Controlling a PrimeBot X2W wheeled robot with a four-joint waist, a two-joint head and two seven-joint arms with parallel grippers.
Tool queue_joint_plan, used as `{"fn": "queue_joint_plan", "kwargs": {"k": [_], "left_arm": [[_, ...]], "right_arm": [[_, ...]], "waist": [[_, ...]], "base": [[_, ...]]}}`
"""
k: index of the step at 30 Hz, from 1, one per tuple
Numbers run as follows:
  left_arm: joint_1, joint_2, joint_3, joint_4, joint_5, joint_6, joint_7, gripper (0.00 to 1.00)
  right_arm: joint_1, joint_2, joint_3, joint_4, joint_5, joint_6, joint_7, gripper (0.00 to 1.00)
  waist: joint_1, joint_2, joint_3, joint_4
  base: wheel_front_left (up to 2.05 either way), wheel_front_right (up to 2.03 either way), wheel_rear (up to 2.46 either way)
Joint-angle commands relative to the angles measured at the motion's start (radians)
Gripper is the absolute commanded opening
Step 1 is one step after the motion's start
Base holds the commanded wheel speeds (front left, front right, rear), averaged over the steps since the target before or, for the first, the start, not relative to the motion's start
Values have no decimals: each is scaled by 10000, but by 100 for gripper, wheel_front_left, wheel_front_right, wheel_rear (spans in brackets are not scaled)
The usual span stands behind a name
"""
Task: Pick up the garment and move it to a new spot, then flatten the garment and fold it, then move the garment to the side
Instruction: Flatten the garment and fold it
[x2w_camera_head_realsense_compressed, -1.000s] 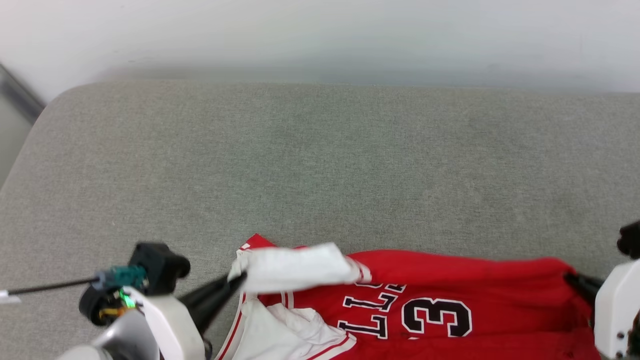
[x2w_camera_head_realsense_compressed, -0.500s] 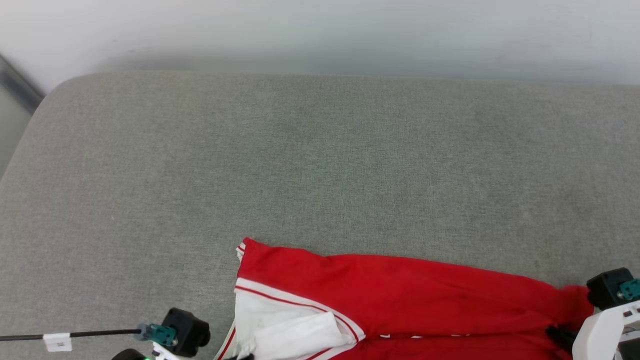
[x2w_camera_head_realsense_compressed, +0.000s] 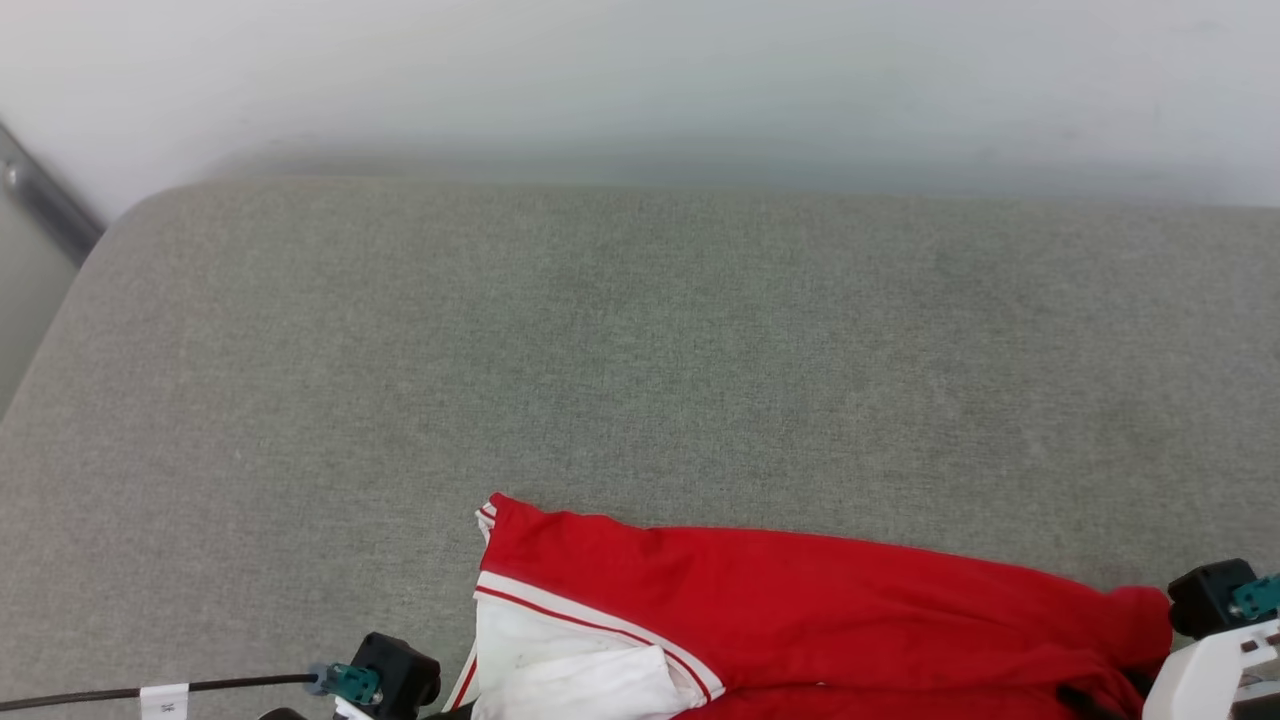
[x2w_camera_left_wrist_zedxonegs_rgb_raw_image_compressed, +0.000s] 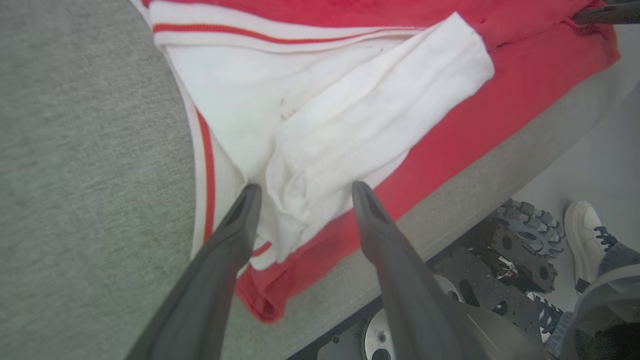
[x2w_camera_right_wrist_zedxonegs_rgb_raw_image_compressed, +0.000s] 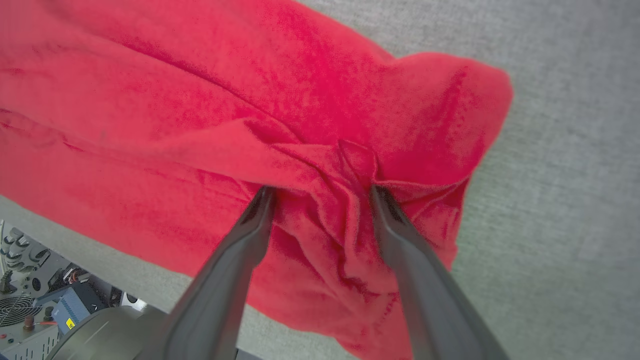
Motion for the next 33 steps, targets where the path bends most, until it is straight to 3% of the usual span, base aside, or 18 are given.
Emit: {"fn": "queue_joint_plan", "kwargs": {"k": [1, 8, 13, 17, 18, 22, 27, 33], "left_arm": [[2, -41, 35, 58, 51, -1, -171, 100], [-70, -149, 581, -70, 514, 442, -1515, 100], [12, -256, 1237, -233, 842, 929, -2918, 100], [38, -465, 1682, -181, 1384, 1357, -4290, 100], [88, -780, 2107, -124, 1730, 1645, -4865, 100], [83, -1469, 3045, -390, 2625, 1893, -5025, 100], [416, -2443, 4466, -926, 3922, 1482, -5024, 100], [651, -3070, 5373, -1088, 4899, 806, -5021, 100]], "right_arm": [[106, -131, -86, -66, 99, -15, 74, 100], [585, -49, -1069, -1185, 520, -12, 706, 100], [861, 529, -2300, -2105, 247, -12, 1218, 100], [788, 1498, -3295, -2472, -231, -10, 1484, 100], [756, 2299, -3968, -2392, -765, -10, 1632, 100], [580, 3335, -4758, -2064, -1602, -10, 1556, 100], [362, 4265, -5461, -1353, -2285, -10, 1275, 100], [192, 4690, -5768, -532, -2371, -10, 1315, 100]], "waist": [[0, -1, -153, -58], [0, -1, -530, -114], [0, -1, -628, -121], [0, -1, -585, -104], [0, -1, -478, -47], [0, -1, -265, 62], [0, -1, 39, 233], [0, -1, 229, 313]], "base": [[0, 0, 0], [0, 0, 0], [0, 0, 0], [0, 0, 0], [0, 0, 0], [0, 0, 0], [0, 0, 0], [0, 0, 0]]}}
